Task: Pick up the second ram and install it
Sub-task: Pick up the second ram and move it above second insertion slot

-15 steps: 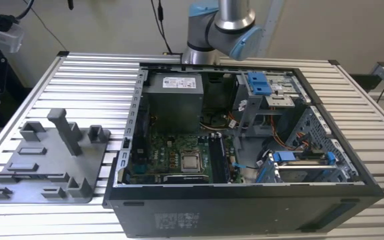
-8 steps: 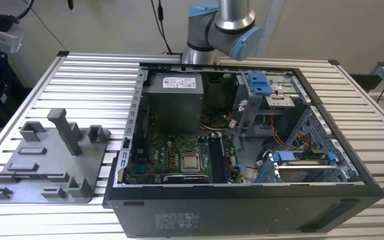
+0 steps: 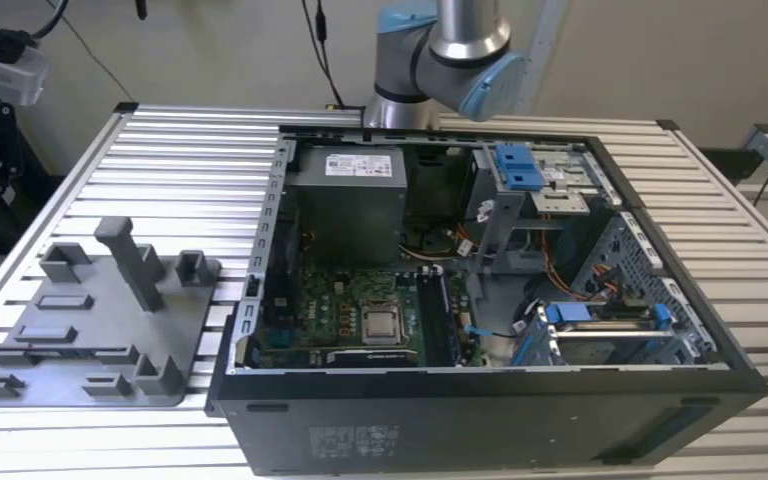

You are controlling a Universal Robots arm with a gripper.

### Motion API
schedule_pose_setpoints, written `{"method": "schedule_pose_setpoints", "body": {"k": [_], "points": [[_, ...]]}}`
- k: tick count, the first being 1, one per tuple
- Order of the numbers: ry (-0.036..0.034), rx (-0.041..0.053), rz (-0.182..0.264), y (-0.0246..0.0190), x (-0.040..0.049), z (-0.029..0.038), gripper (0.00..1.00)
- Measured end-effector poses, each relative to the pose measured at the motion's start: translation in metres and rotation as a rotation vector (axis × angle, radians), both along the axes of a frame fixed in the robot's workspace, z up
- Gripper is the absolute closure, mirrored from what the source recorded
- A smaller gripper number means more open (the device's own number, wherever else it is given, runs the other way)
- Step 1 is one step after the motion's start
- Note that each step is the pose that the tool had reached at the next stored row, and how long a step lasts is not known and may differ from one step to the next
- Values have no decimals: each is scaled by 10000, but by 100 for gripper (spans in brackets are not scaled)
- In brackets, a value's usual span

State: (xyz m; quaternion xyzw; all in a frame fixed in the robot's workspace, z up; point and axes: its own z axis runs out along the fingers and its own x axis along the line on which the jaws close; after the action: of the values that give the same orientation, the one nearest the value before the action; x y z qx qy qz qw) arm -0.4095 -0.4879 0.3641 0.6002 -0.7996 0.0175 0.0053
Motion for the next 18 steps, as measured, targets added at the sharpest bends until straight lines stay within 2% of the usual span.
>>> {"method": "schedule_pose_setpoints", "body": {"k": [8, 18], "points": [[3, -1, 0, 6, 0, -78, 58], [1, 0, 0, 21, -2, -211, 58]]}}
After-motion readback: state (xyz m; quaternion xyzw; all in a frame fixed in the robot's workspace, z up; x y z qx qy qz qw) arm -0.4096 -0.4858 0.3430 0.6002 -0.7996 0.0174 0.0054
